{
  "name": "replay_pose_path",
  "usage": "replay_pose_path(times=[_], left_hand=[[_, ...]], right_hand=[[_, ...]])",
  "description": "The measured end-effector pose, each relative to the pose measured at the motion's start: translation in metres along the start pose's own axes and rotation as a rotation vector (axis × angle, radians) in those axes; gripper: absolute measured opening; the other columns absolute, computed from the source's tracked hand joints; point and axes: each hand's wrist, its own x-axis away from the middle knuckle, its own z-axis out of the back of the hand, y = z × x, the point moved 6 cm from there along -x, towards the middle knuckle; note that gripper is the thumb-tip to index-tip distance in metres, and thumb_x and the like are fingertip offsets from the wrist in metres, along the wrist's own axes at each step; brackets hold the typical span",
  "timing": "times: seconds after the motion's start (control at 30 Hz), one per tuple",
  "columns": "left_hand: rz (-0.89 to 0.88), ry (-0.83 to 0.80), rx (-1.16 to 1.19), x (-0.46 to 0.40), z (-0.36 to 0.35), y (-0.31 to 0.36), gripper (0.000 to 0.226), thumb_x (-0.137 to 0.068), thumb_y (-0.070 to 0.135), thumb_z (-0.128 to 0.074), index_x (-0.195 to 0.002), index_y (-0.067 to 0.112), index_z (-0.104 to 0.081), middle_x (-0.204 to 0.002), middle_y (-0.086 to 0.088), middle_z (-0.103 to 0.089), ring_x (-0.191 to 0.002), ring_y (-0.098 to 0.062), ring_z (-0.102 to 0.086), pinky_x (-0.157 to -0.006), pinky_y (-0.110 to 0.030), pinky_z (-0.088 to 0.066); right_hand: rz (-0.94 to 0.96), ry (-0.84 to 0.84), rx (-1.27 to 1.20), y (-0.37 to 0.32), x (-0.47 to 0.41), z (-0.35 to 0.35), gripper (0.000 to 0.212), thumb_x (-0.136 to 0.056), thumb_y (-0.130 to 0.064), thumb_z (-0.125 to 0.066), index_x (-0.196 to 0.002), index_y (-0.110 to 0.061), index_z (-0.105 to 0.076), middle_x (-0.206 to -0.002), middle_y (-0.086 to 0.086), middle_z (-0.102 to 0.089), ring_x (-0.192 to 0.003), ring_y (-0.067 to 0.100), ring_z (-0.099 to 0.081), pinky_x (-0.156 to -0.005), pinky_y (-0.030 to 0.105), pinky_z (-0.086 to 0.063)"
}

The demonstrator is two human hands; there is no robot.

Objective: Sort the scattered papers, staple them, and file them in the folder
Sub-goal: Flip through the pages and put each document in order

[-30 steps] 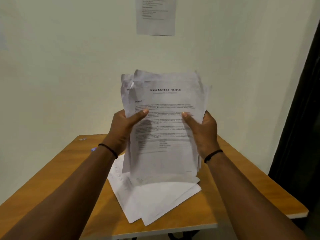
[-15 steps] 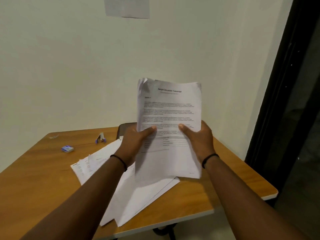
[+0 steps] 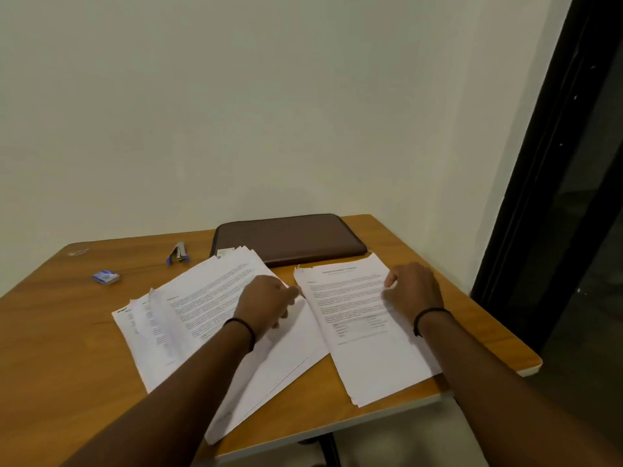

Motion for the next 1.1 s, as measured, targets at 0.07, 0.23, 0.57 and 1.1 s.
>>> replay_pose_path(times=[0.07,0.23,0.57,1.1], left_hand=[[-0.016,0.112,0.044,-0.005,0.023,-0.013,0.031,-0.094,0.029,-0.065,-0.075,0.005,-0.069,-0.064,-0.009,-0.065,-0.049,-0.016,-0.053,-0.051,-0.025,-0.044],[0.077,0.389,-0.056,-0.011,0.082,-0.067,0.032,-0.088,0.029,-0.065,-0.068,0.005,-0.061,-0.070,-0.012,-0.064,-0.065,-0.025,-0.057,-0.065,-0.036,-0.050],[0.521,0.526,0.236,0.026,0.157,-0.159,0.060,-0.083,0.037,-0.072,-0.126,0.001,-0.050,-0.124,-0.021,-0.060,-0.109,-0.038,-0.061,-0.088,-0.042,-0.051],[0.354,-0.066,1.370,-0.001,0.127,-0.167,0.024,-0.102,0.002,-0.045,-0.120,0.004,-0.060,-0.118,-0.024,-0.069,-0.109,-0.043,-0.065,-0.089,-0.058,-0.053]], right_hand=[[0.084,-0.015,-0.018,-0.032,0.006,-0.007,0.016,-0.080,-0.013,-0.067,-0.069,-0.024,-0.069,-0.086,-0.003,-0.068,-0.084,0.018,-0.063,-0.069,0.028,-0.054],[0.220,-0.117,-0.175,-0.113,0.032,-0.040,0.023,-0.088,-0.009,-0.053,-0.070,-0.012,-0.067,-0.072,-0.002,-0.064,-0.071,0.017,-0.059,-0.064,0.028,-0.051],[0.343,-0.263,-0.300,-0.232,0.083,-0.102,0.027,-0.091,-0.033,-0.060,-0.069,-0.024,-0.048,-0.077,-0.004,-0.058,-0.076,0.015,-0.053,-0.061,0.025,-0.038],[0.506,-0.375,-0.117,-0.309,0.101,-0.121,0.046,-0.075,-0.064,-0.066,-0.103,-0.031,-0.052,-0.104,-0.008,-0.059,-0.092,0.014,-0.059,-0.077,0.032,-0.054]])
